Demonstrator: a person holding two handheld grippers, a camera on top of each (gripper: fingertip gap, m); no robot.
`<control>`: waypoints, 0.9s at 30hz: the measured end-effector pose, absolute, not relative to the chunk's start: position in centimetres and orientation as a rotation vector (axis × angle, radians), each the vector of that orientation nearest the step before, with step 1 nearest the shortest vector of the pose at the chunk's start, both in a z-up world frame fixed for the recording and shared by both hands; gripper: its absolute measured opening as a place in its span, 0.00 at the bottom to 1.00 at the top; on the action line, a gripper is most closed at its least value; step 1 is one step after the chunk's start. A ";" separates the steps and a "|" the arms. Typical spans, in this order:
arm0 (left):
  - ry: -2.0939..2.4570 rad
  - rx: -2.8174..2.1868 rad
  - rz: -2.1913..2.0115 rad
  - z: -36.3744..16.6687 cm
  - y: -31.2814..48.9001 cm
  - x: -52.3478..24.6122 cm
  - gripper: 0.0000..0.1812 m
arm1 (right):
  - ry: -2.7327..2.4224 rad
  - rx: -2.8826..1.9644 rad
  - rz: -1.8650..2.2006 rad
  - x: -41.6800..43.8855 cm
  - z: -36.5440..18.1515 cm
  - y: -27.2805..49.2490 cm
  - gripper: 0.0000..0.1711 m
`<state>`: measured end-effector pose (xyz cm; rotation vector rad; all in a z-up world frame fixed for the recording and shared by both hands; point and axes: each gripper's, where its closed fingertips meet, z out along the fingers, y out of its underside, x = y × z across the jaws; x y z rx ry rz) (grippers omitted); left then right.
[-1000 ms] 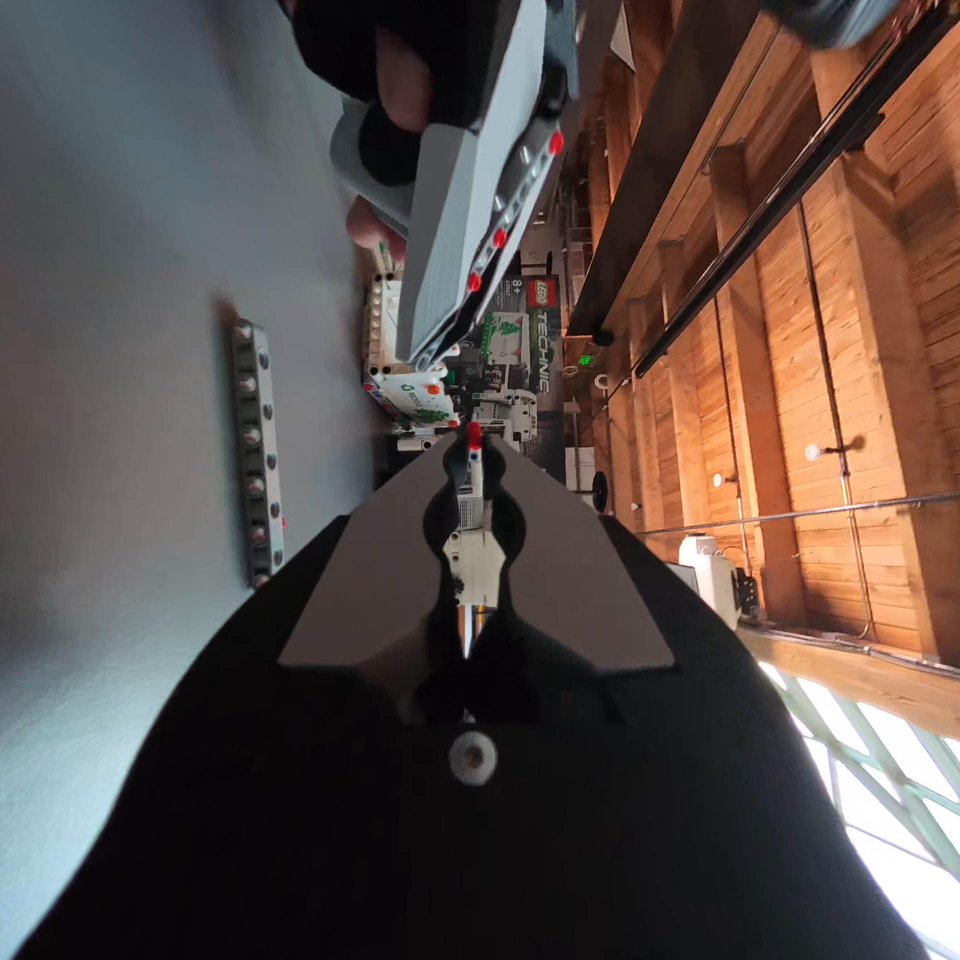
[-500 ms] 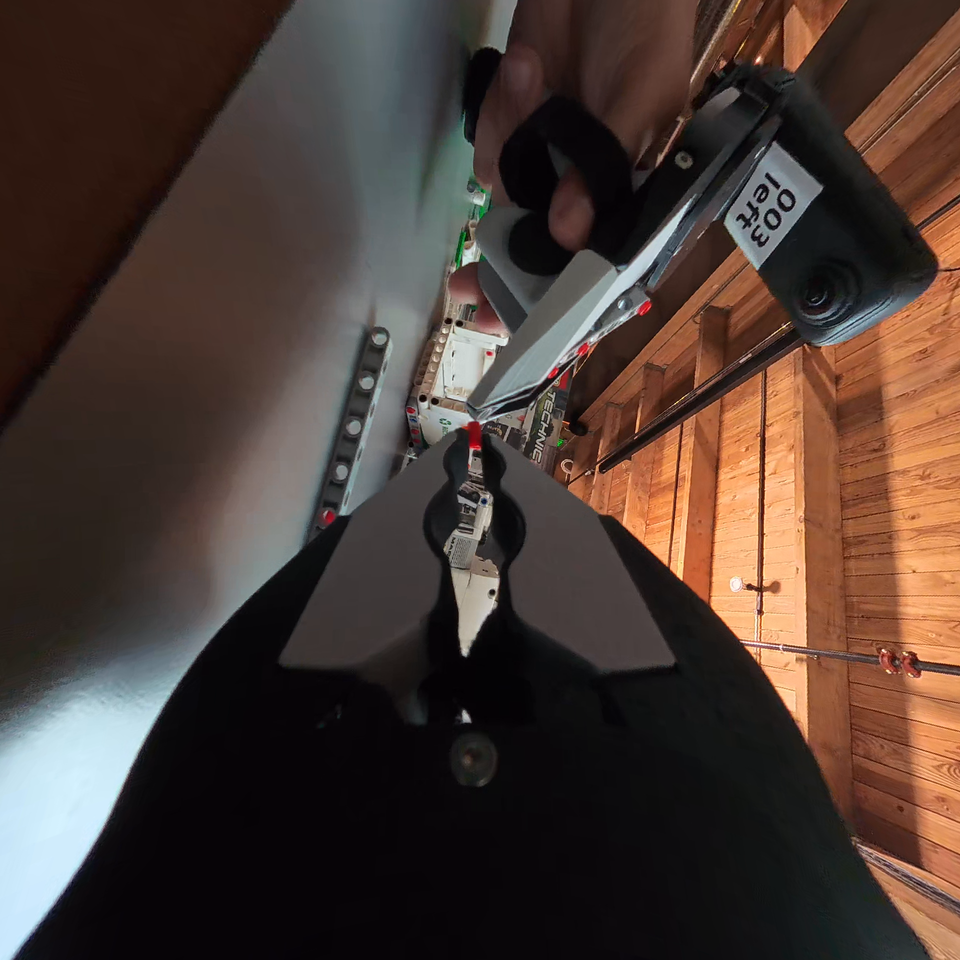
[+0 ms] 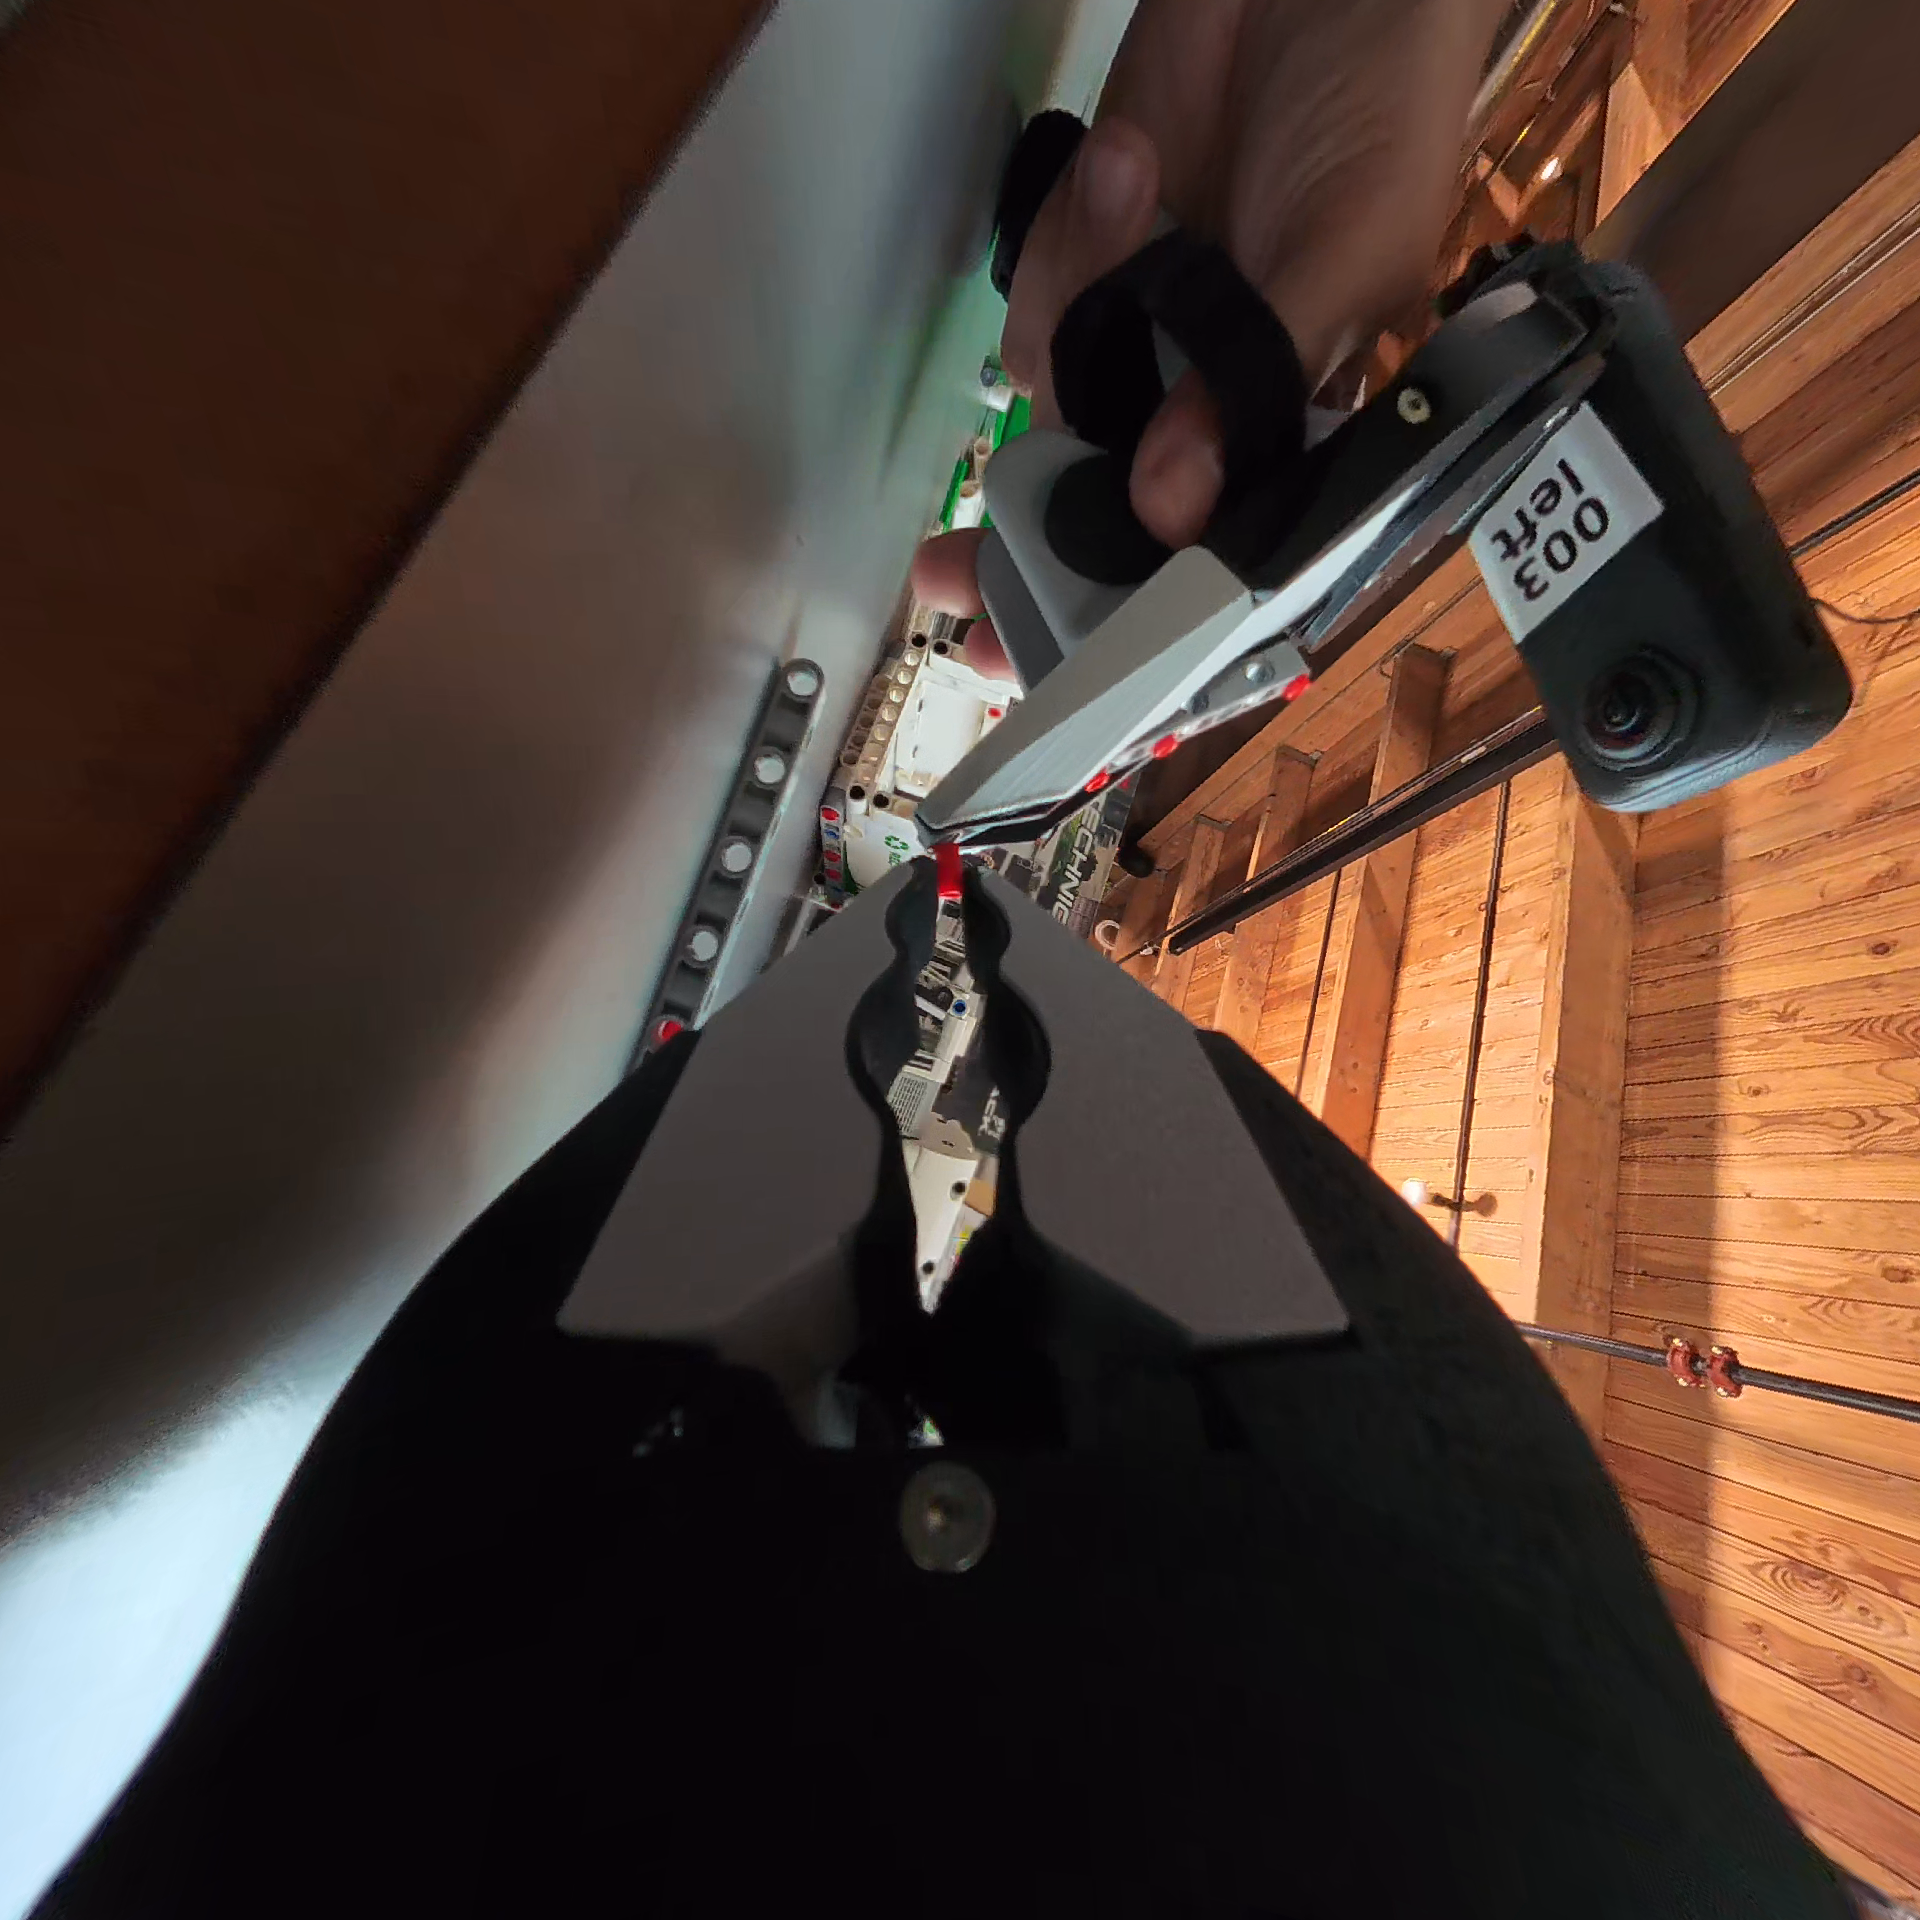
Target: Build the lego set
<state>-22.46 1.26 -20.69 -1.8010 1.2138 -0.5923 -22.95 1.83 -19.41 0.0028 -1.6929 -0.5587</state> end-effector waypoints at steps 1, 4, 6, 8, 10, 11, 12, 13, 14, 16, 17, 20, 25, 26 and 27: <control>1.214 -1.806 -0.602 -20.7 1.3 -22.4 0.03 | -1.695 0.015 -0.572 -22.9 -19.4 1.8 0.02; 1.201 -1.814 -0.633 -20.6 1.3 -22.5 0.03 | -1.726 0.053 -0.584 -23.0 -19.4 1.8 0.01; 1.183 -1.796 -0.658 -20.1 1.3 -22.5 0.03 | -1.753 0.106 -0.608 -22.9 -18.9 1.8 0.01; 1.155 -1.774 -0.697 -19.5 1.4 -22.6 0.03 | -1.787 0.160 -0.620 -23.1 -18.3 1.8 0.02; 1.122 -1.753 -0.727 -18.9 1.5 -22.8 0.03 | -1.821 0.227 -0.642 -23.4 -17.7 1.9 0.02; 1.106 -1.743 -0.741 -18.6 1.5 -22.9 0.03 | -1.838 0.265 -0.655 -23.5 -17.5 1.9 0.02; 1.088 -1.732 -0.758 -18.3 1.5 -23.0 0.03 | -1.851 0.306 -0.672 -23.7 -17.1 1.9 0.02; 1.074 -1.721 -0.775 -18.0 1.6 -23.1 0.03 | -1.865 0.344 -0.682 -23.8 -16.9 1.9 0.02; 1.061 -1.710 -0.785 -17.8 1.6 -23.2 0.03 | -1.880 0.382 -0.691 -23.9 -16.6 1.9 0.02; 1.044 -1.696 -0.799 -17.4 1.7 -23.3 0.03 | -1.913 0.445 -0.706 -24.0 -16.3 1.9 0.02; 1.036 -1.691 -0.805 -17.3 1.7 -23.3 0.03 | -1.926 0.477 -0.716 -24.1 -16.2 1.9 0.02; 1.011 -1.670 -0.833 -16.8 1.7 -23.6 0.03 | -1.957 0.526 -0.723 -24.3 -15.7 1.9 0.02; 0.976 -1.642 -0.865 -16.1 1.7 -23.9 0.03 | -1.981 0.583 -0.745 -24.7 -15.1 1.9 0.01; 0.971 -1.643 -0.867 -16.1 1.8 -24.0 0.03 | -1.987 0.585 -0.749 -24.8 -15.1 1.9 0.01; 0.969 -1.643 -0.869 -16.1 1.8 -24.0 0.03 | -1.994 0.596 -0.752 -24.8 -15.1 1.9 0.01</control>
